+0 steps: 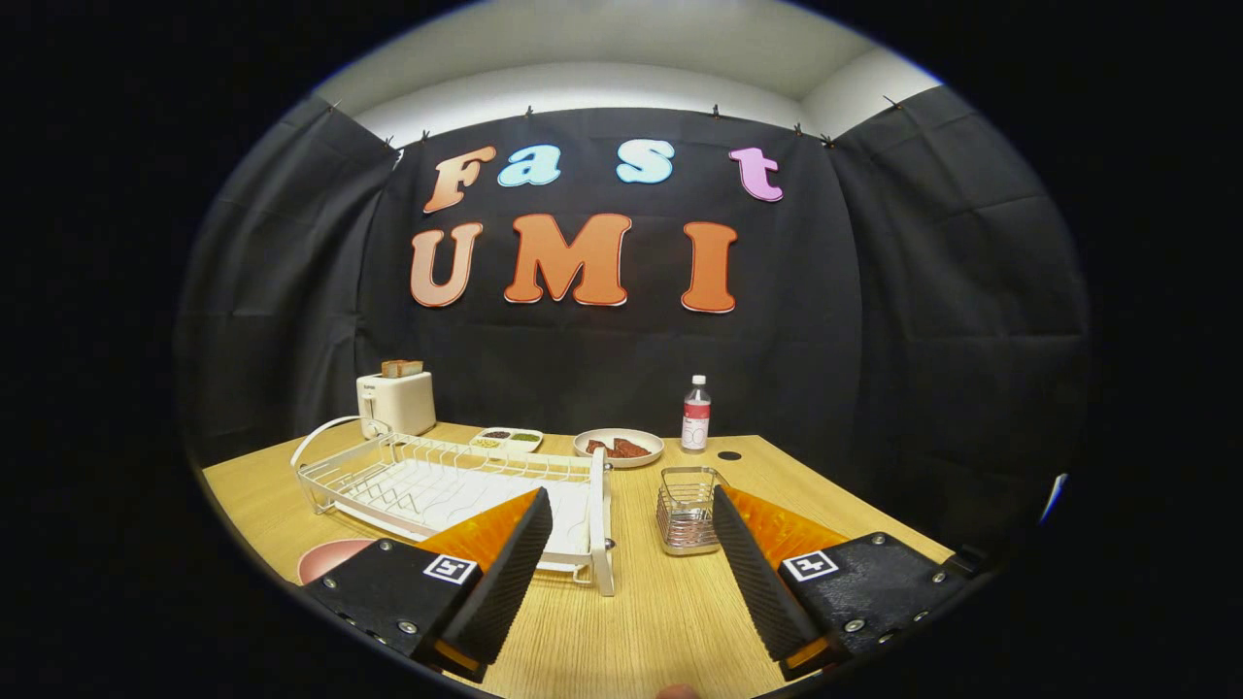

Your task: Take the plate from the dish rack, then take the spoon from the basket and place it into the plate.

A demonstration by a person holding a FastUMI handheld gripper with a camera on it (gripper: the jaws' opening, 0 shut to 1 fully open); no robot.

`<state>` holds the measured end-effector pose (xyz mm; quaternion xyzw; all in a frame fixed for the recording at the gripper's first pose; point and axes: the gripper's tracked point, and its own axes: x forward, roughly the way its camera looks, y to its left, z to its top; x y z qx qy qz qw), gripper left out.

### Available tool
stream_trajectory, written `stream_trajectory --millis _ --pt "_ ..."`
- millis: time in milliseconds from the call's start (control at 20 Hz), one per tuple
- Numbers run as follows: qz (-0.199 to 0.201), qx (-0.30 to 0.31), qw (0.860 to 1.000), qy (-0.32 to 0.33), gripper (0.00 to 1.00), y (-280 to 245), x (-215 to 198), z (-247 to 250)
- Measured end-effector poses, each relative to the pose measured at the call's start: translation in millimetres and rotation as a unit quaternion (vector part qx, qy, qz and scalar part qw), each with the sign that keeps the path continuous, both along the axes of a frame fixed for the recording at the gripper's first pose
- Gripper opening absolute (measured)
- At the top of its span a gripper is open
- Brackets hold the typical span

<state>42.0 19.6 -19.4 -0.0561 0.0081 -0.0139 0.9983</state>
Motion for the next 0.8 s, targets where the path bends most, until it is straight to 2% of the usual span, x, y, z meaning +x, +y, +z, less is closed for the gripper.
stream_trajectory --millis 800 --pt "-0.009 0.005 1.000 0.003 0.98 -17.5 -4.0 -0.2"
